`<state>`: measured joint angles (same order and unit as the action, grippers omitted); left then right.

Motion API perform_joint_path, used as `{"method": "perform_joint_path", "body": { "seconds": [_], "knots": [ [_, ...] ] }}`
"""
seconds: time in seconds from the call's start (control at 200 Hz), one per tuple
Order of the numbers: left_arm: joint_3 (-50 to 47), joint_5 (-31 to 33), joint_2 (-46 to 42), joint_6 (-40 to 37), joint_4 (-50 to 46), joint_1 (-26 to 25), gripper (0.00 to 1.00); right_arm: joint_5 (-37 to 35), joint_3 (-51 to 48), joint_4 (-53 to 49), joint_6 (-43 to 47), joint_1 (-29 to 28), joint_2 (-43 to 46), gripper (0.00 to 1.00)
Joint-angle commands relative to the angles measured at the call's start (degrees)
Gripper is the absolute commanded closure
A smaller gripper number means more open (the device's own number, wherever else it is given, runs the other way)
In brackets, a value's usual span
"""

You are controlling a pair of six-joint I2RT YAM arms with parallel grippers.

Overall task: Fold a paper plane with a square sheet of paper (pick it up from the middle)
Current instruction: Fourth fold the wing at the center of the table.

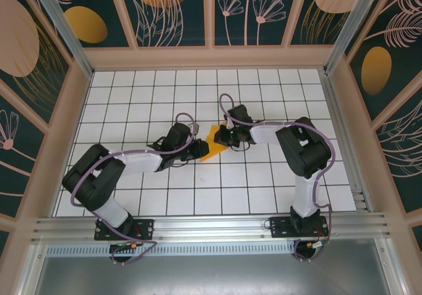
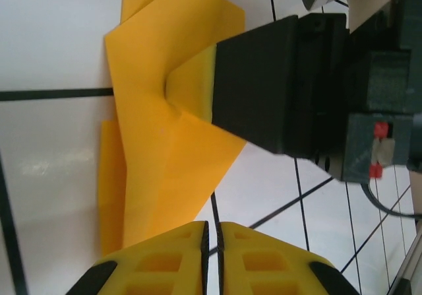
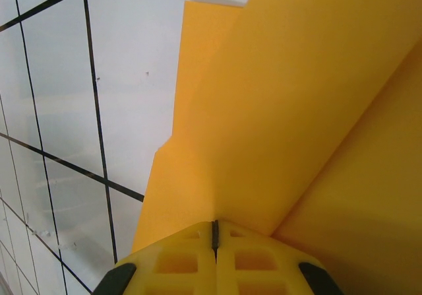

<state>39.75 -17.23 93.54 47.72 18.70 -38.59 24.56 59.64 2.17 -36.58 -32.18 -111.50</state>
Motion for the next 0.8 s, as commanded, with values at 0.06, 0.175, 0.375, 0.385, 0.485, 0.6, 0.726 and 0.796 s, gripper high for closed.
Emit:
{"method": "perform_joint_path", "body": {
  "seconds": [0.06, 0.175, 0.375, 0.385, 0.485, 0.6, 0.726, 0.796],
  "knots": [
    [1.93, 1.96, 3.79, 1.56, 2.95, -0.22, 0.85, -6.0, -1.61, -5.14, -0.68, 0.54, -4.45, 0.98],
    [2.51, 3.61, 5.76, 0.89, 1.1, -0.25, 0.86, -5.92, -1.52, -5.08, -0.77, 0.5, -4.01, 0.98],
    [2.02, 2.82, 8.12, 0.94, 0.01, -0.25, 0.87, -5.28, -0.98, -4.77, -0.95, 0.5, -2.83, 0.98],
    [1.96, 2.82, 8.19, 0.98, -0.11, -0.26, 0.87, -5.26, -1.0, -4.78, -0.95, 0.53, -2.77, 0.98],
    [1.81, 3.85, 8.89, 0.84, -1.49, -0.26, 0.89, -5.22, -0.71, -4.77, -0.87, 0.46, -1.74, 0.98],
    [1.6, 5.09, 9.34, 0.46, -2.85, -0.18, 0.92, -4.97, 0.07, -4.61, -0.43, 0.54, -0.41, 0.98],
    [0.97, 5.24, 9.9, 0.63, -3.05, -0.24, 0.97, -2.85, 0.63, -3.59, 0.66, 0.52, 2.03, 0.98],
    [0.53, 5.19, 10.03, 0.62, -2.87, -0.25, 0.99, -1.17, 0.6, -2.7, 1.39, 0.53, 3.68, 0.98]
  ]
}}
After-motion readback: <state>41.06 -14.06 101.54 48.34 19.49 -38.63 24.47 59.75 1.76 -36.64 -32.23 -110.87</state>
